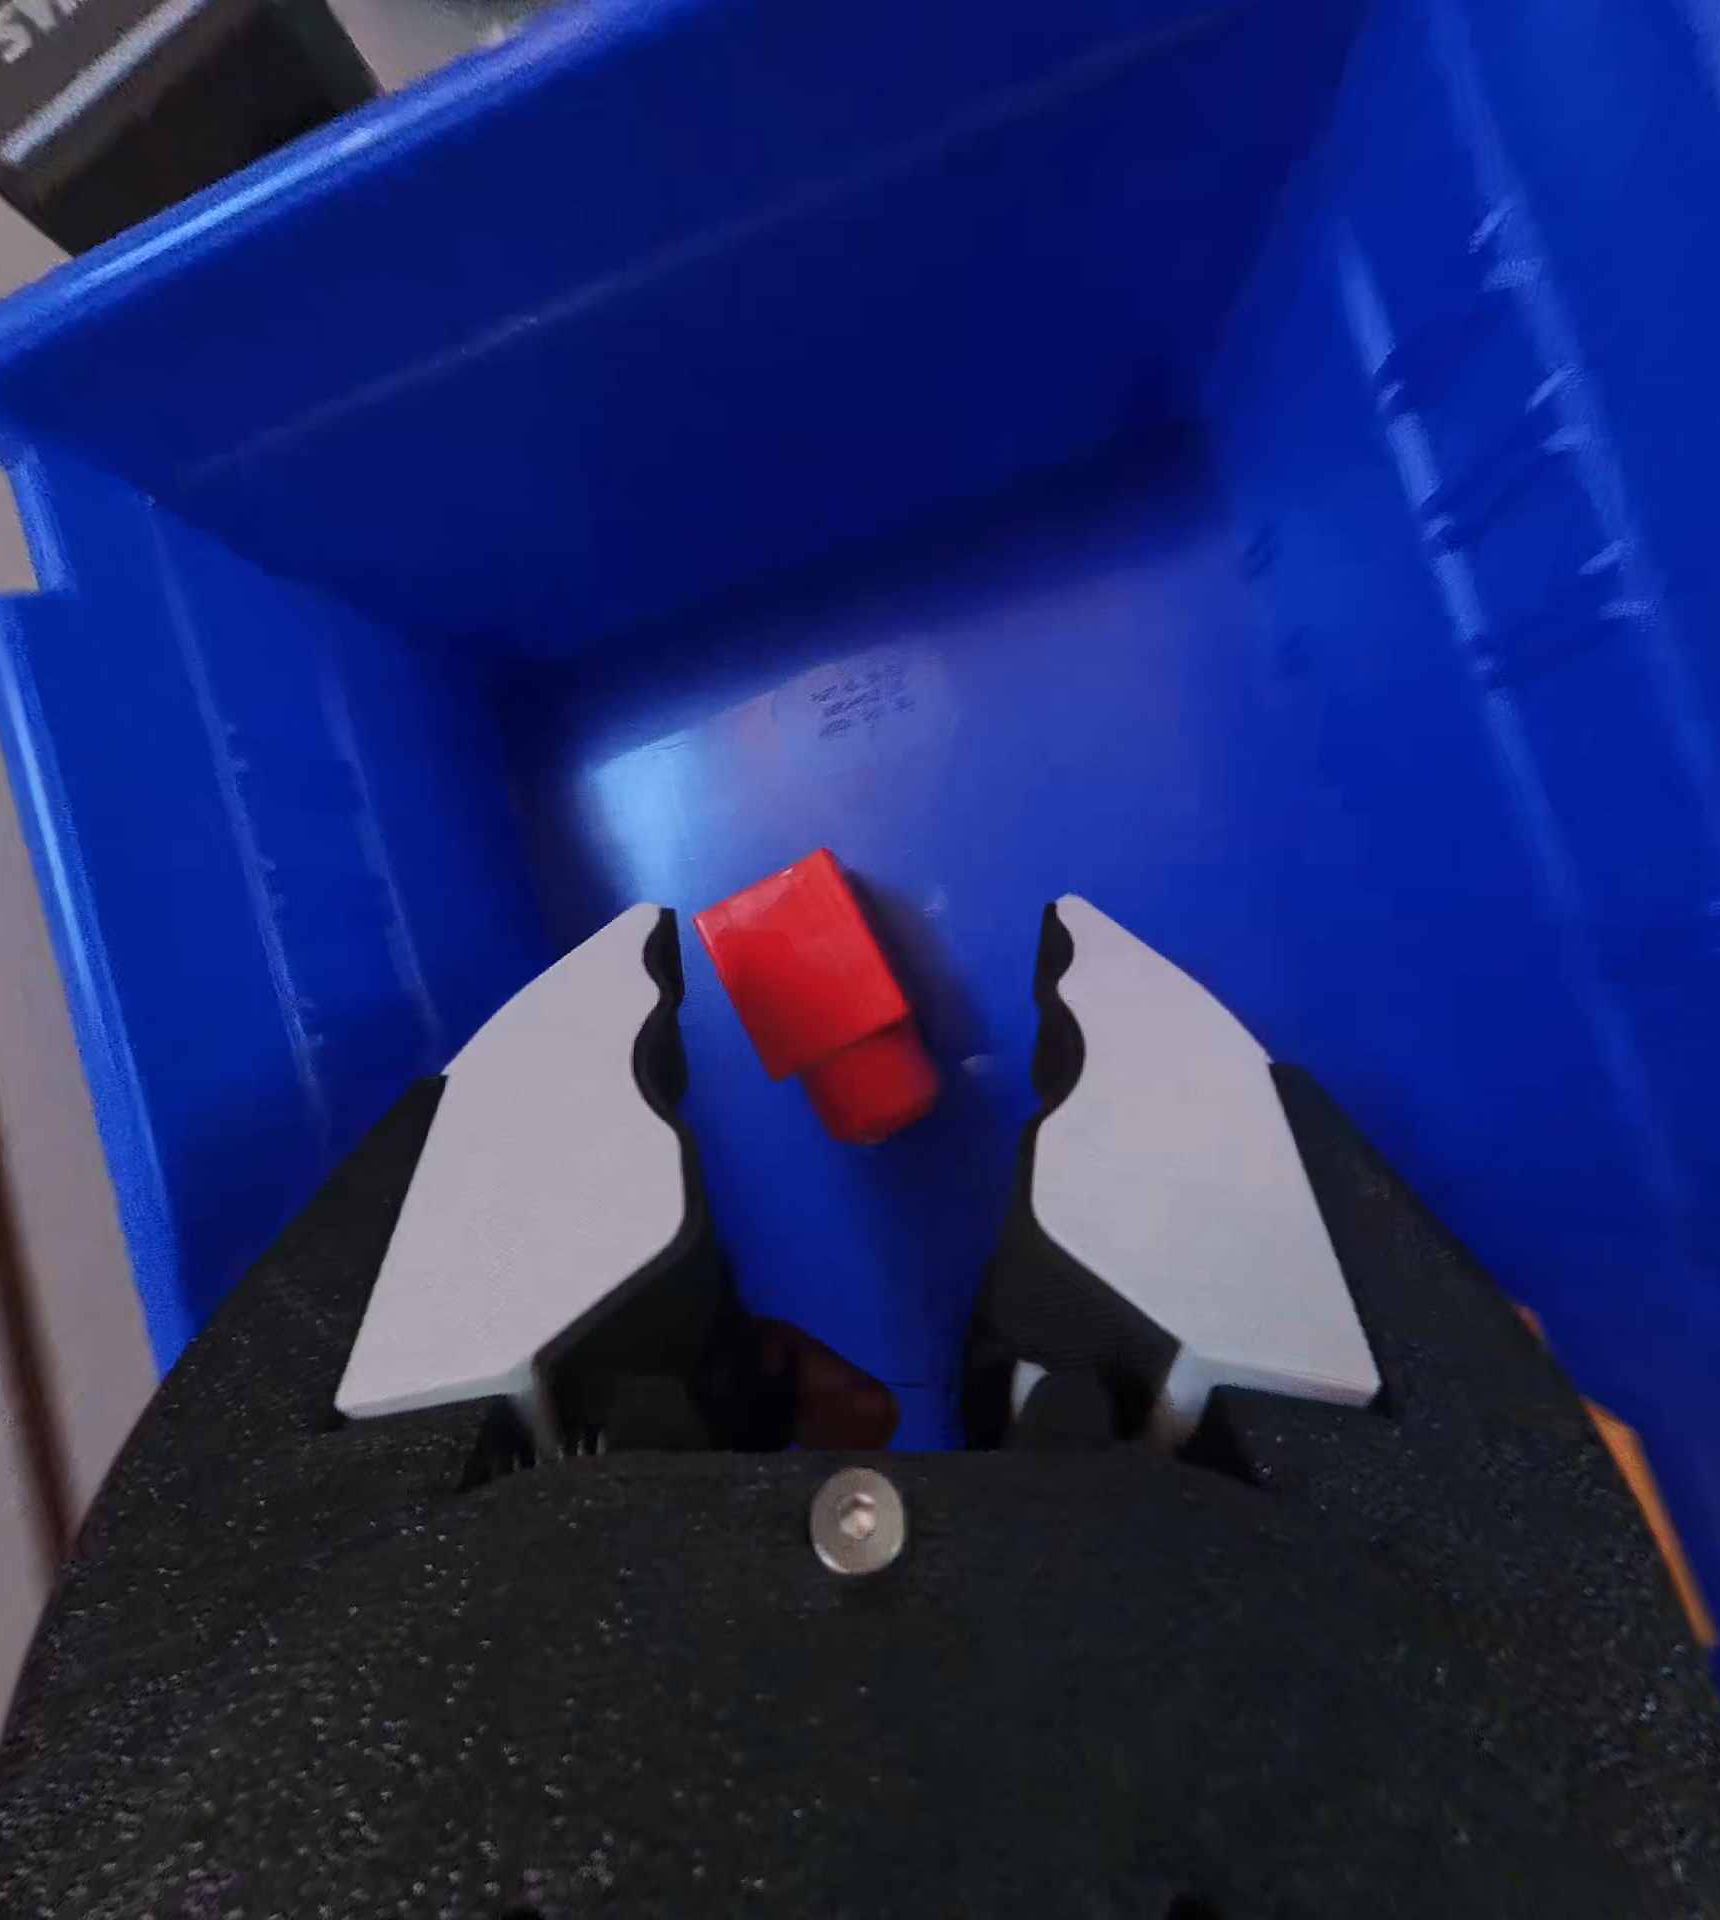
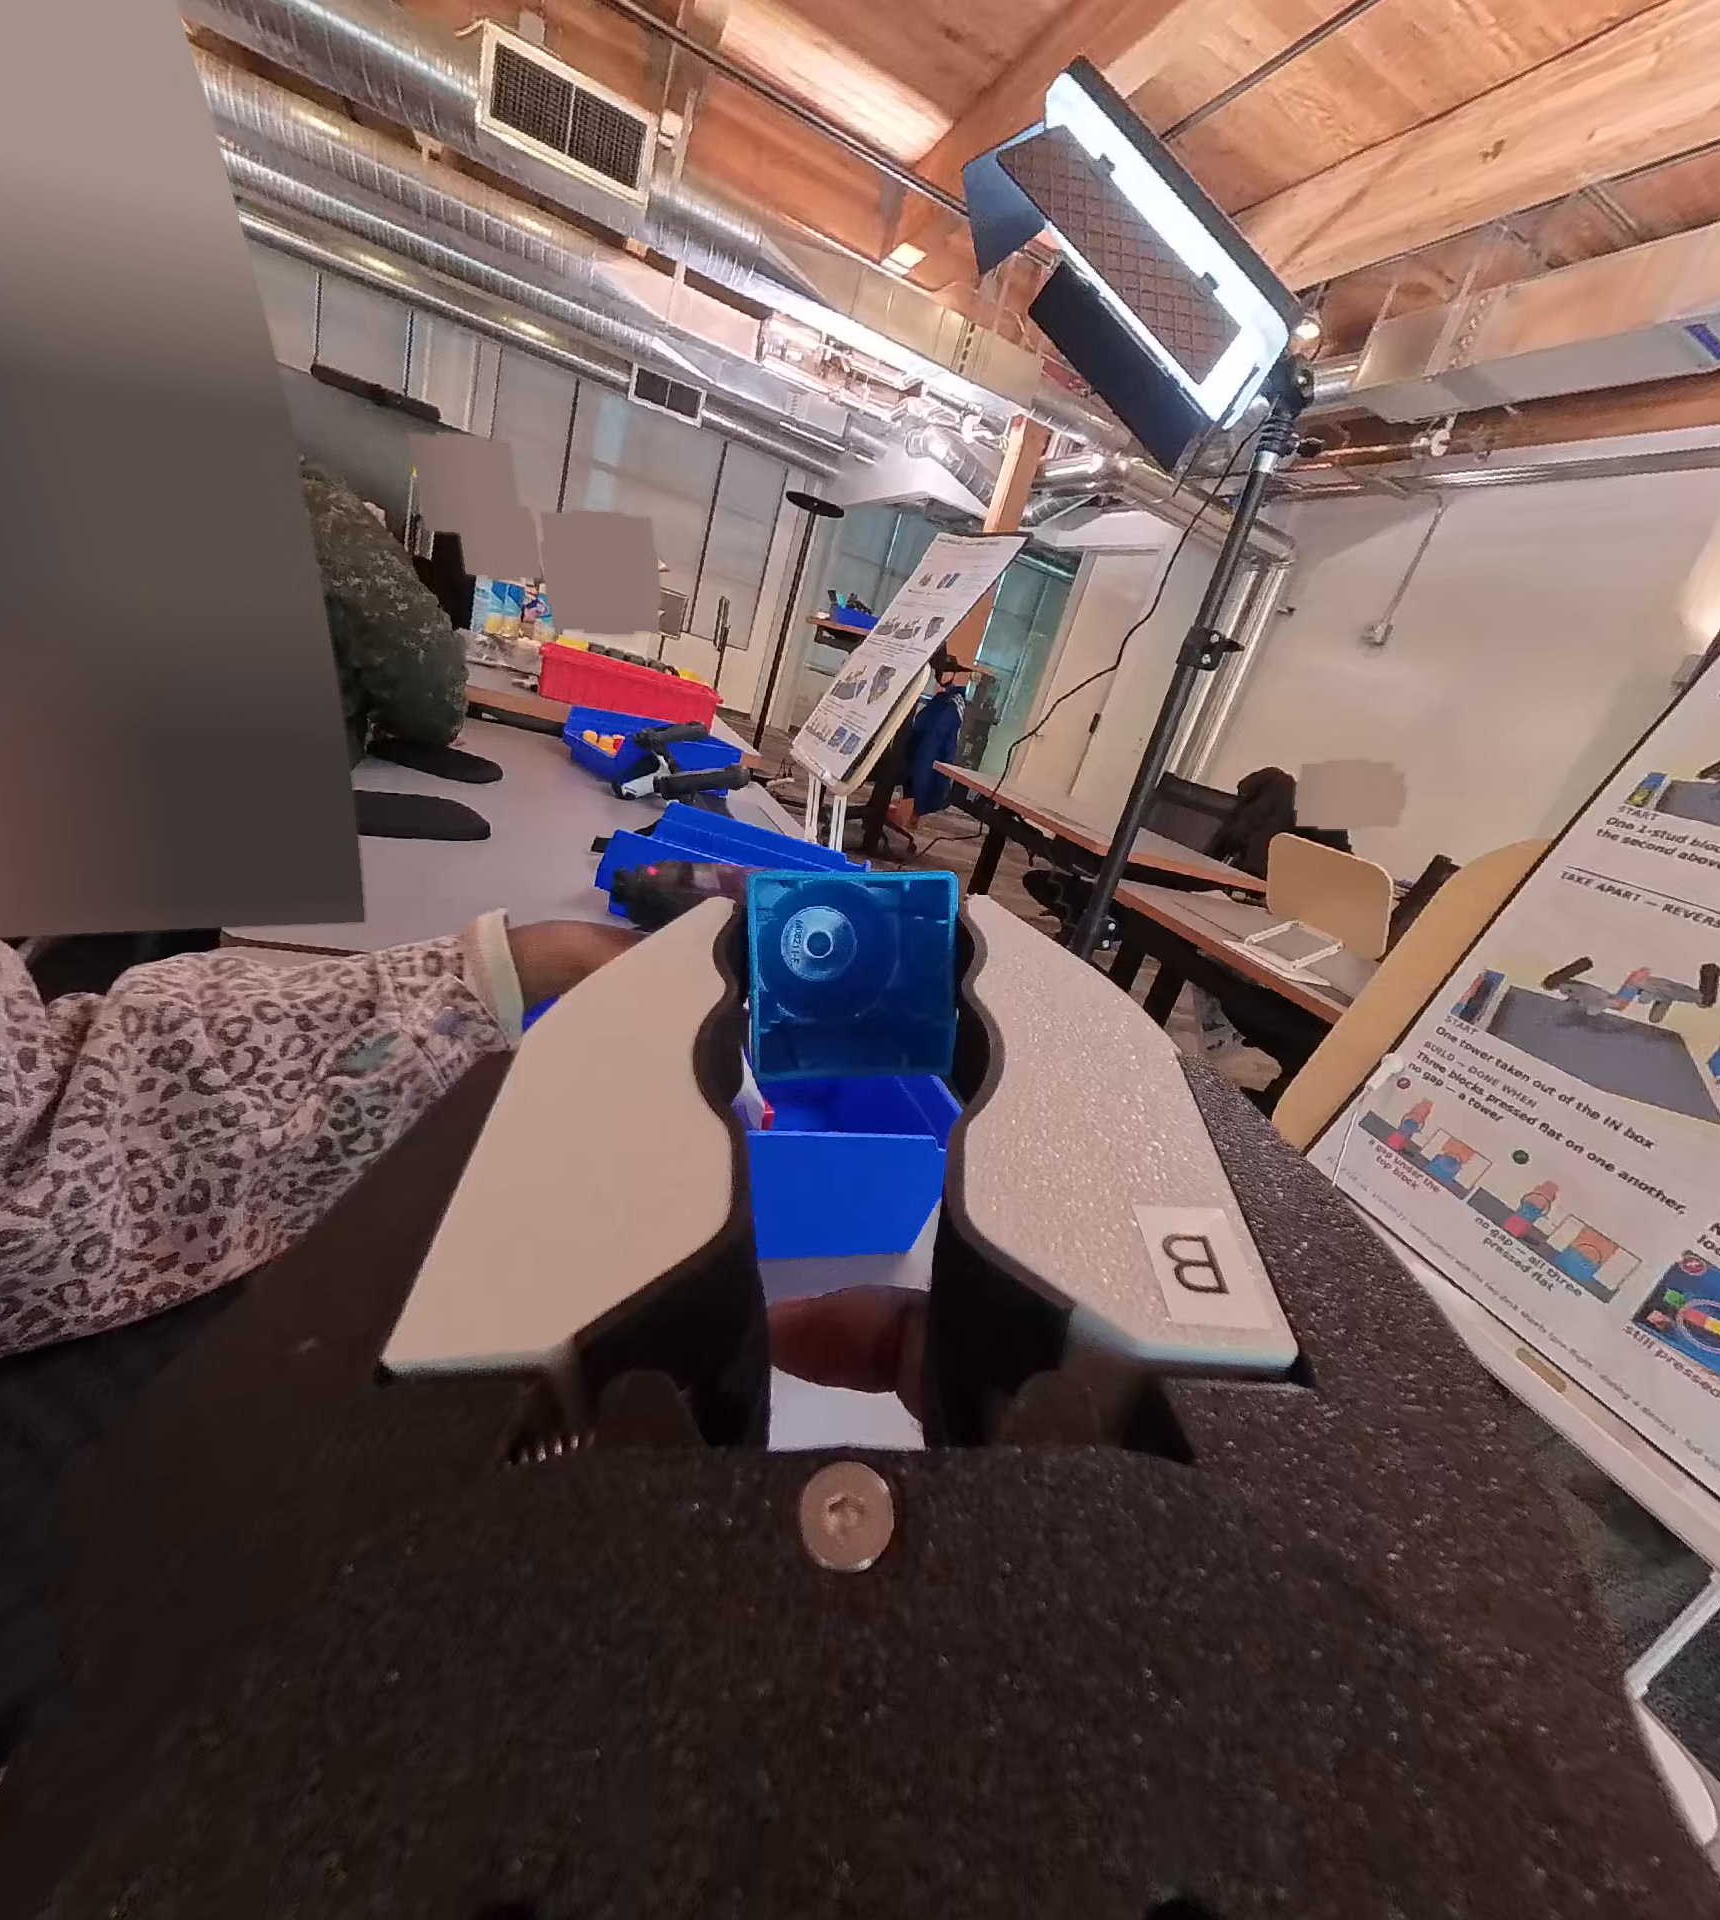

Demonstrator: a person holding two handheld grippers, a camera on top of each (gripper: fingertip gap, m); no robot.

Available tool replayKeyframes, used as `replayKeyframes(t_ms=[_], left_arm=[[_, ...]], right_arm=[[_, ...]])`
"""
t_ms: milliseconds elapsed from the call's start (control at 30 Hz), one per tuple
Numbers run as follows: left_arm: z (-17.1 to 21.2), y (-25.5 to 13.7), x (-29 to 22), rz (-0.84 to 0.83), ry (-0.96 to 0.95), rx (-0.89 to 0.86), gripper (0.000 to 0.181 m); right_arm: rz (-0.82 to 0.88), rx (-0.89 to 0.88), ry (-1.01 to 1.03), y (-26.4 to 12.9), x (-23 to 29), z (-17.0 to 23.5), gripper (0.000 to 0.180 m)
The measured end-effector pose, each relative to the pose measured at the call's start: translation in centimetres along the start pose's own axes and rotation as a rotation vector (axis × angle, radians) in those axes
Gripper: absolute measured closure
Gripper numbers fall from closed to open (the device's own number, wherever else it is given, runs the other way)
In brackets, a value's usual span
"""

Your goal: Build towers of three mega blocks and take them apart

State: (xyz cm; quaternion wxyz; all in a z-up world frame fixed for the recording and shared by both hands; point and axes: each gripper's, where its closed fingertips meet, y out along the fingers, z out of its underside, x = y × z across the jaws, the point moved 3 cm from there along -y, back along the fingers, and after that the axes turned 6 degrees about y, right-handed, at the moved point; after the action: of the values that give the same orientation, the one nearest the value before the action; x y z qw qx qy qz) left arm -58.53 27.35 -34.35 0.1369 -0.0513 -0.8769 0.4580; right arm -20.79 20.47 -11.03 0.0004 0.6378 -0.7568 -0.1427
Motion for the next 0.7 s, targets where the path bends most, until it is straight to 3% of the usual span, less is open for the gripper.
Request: replayKeyframes(t_ms=[100, 167, 367, 433, 467, 567, 700], left_arm=[[0.8, -1.2, 0.2, 0.031, -0.146, -0.057, 0.108], [1.5, -1.4, 0.8, -0.019, -0.138, -0.039, 0.107], [3.1, 2.6, -0.1, 0.018, -0.106, 0.072, 0.114], [2.2, 2.9, -0.6, 0.070, -0.137, -0.055, 0.143], [1.8, 2.4, -0.8, 0.084, -0.141, -0.099, 0.143], [-2.3, -3.4, -3.4, 0.216, 0.127, -0.438, 0.144], [-7.3, -16.6, -12.5, 0.540, 0.655, -0.913, 0.145]], right_arm=[[-0.007, 0.002, -0.005, 0.2, 0.2, 0.0, 0.143], [-0.014, 0.006, -0.006, 0.4, 0.3, 0.1, 0.143], [-0.037, 0.016, 0.005, 0.9, 0.5, 0.6, 0.143], [-0.047, 0.010, 0.012, 1.0, 0.7, 0.6, 0.143], [-0.055, 0.001, 0.024, 1.0, 0.7, 0.5, 0.143], [-0.100, -0.034, 0.078, 1.1, 0.8, 0.5, 0.143], [-0.174, -0.098, 0.126, 1.6, 1.7, -0.2, 0.144]])
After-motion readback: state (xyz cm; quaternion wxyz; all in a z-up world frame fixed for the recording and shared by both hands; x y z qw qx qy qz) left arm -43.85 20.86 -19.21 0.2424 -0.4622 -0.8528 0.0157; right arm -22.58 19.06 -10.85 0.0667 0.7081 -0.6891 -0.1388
